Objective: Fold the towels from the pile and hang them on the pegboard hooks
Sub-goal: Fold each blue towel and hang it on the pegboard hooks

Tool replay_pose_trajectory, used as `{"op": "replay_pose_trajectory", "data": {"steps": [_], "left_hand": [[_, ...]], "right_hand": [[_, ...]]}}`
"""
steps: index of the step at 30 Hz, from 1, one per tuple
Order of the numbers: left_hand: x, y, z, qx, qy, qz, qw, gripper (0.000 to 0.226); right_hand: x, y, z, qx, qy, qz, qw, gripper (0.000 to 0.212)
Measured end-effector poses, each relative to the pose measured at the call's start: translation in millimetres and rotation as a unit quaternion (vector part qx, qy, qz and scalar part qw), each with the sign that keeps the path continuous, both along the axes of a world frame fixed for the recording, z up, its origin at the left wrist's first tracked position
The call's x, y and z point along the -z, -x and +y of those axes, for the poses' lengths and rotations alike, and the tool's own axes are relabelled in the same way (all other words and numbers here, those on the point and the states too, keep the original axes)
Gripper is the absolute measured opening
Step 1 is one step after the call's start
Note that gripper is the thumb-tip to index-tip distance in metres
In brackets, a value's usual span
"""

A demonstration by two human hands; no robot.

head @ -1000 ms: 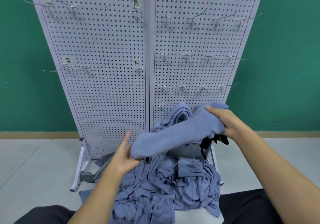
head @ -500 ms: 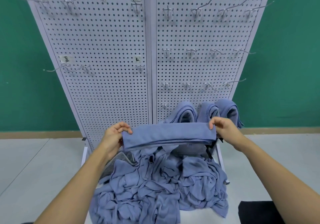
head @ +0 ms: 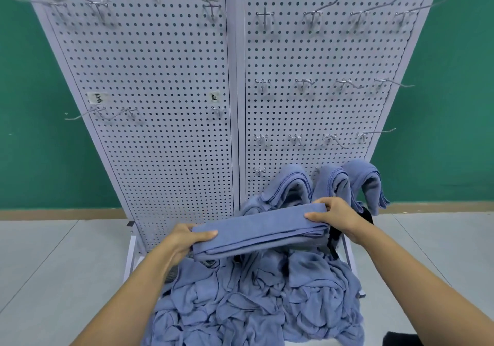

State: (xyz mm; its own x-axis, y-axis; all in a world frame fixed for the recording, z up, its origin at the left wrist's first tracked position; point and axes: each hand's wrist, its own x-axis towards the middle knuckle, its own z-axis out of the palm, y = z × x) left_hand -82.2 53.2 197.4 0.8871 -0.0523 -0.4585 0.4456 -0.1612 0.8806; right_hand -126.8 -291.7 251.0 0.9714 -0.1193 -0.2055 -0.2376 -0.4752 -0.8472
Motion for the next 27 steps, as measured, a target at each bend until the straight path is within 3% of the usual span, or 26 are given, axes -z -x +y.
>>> {"op": "replay_pose_trajectory", "data": {"steps": [2,6,9,12,16,22,25,27], "left_hand": [[-0.7,-4.0,2.3,-0.004,0.044,0.032,0.999,0.043],[-13.1,-25.0,-0.5,-0.07,0.131,-0.012,0.989,0.027],[-34.7,-51.7,-5.0,-0.113,0.116,-0.079,0.984,0.016],[-56.5,-85.4,-7.4,-0.145,0.084,-0.147,0.975,0.024],[-64.0,-129.9,-17.6,-0.131,0.008,-0.214,0.968,0.041],[-34.2,-158.3,-38.5,-0.108,-0.161,-0.336,0.922,0.03],[-7.1,-150.1,-46.8,-0.029,-0.268,-0.378,0.886,0.033],[7.3,-143.5,-54.4,0.021,-0.348,-0.373,0.86,0.038]], "right_hand": [[-3.8,-4.8,1.7,-0.008,-0.045,0.002,0.999,0.019],[-12.7,-20.7,13.5,-0.007,-0.057,-0.038,0.998,0.025],[-19.4,-41.0,24.7,0.052,-0.028,-0.111,0.992,0.022],[-23.5,-66.8,34.0,0.089,0.019,-0.186,0.978,0.019],[-23.2,-94.4,40.3,0.109,0.176,-0.224,0.952,0.014],[-3.1,-104.3,44.9,0.092,0.42,-0.252,0.867,0.007],[16.3,-102.4,62.3,0.043,0.511,-0.238,0.824,0.04],[32.9,-106.5,75.2,0.017,0.522,-0.231,0.821,0.058]]}}
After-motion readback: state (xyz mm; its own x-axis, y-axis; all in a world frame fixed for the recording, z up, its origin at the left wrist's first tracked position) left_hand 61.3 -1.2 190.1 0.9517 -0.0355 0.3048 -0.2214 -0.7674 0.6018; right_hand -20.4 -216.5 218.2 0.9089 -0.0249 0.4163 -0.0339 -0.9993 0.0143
